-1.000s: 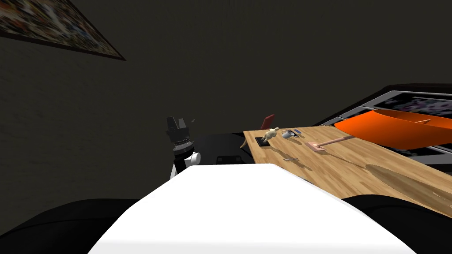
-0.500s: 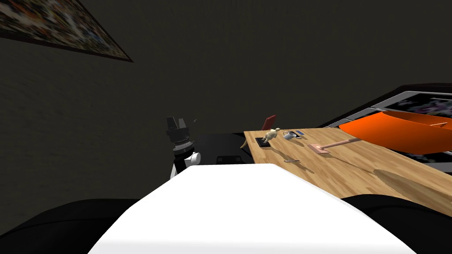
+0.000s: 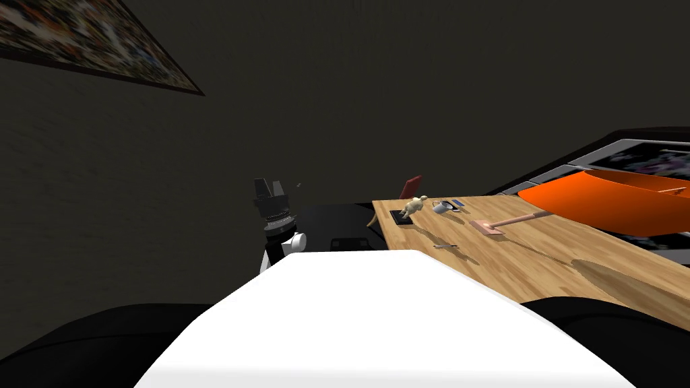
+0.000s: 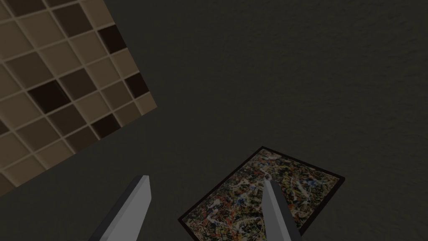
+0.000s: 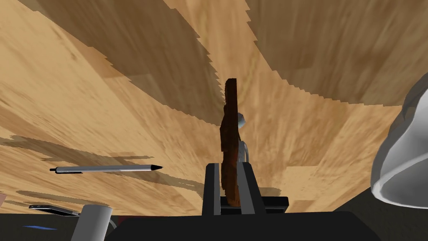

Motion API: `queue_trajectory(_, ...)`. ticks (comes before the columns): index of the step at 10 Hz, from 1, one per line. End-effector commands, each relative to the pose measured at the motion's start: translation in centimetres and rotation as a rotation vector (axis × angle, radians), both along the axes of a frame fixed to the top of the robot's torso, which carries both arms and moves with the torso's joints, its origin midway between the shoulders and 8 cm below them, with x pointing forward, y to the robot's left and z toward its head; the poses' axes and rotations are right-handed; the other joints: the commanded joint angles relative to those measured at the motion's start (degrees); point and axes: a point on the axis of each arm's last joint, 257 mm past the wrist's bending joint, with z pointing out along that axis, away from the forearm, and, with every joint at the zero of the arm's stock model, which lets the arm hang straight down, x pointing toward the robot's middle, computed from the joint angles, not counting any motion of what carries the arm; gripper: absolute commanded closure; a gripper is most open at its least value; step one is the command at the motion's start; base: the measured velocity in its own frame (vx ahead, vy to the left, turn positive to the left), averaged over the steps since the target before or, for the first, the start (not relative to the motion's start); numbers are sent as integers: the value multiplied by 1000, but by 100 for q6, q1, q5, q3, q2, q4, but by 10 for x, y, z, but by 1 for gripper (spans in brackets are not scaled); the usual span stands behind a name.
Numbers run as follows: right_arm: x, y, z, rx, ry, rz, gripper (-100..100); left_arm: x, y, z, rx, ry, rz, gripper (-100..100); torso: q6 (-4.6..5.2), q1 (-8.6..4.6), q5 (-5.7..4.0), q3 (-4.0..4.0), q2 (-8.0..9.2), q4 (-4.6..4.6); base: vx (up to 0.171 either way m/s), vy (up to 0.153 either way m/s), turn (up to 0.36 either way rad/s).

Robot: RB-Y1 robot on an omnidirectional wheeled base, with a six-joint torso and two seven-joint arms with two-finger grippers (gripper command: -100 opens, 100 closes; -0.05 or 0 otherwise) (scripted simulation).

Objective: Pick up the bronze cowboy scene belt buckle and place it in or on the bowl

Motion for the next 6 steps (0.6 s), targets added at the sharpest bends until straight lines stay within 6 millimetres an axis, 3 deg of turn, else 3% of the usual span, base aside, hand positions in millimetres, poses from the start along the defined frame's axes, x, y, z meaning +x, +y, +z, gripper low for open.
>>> queue_trajectory(1,0,0,0,0,0,0,100,0,0,0,0,0,0,0,0,0,0,0,0,0,0,0,0)
queue_trajectory(2,0,0,0,0,0,0,0,0,0,0,0,0,0,0,0,0,0,0,0,0,0,0,0)
queue_trajectory(3,-2,-1,9,0,2,10,100,0,0,0,0,0,0,0,0,0,0,0,0,0,7,12,-77)
queue_trajectory(4,-1,-2,6,-1,1,7,100,0,0,0,0,0,0,0,5,6,6,0,0,-1,3,7,-28)
queue_trajectory(5,-1,-2,7,-1,2,6,0,0,0,0,0,0,0,0,0,5,1,0,0,0,0,0,0)
queue_trajectory(6,-1,-6,19,-9,2,20,100,0,0,0,0,0,0,0,0,3,1,0,0,0,17,40,-82)
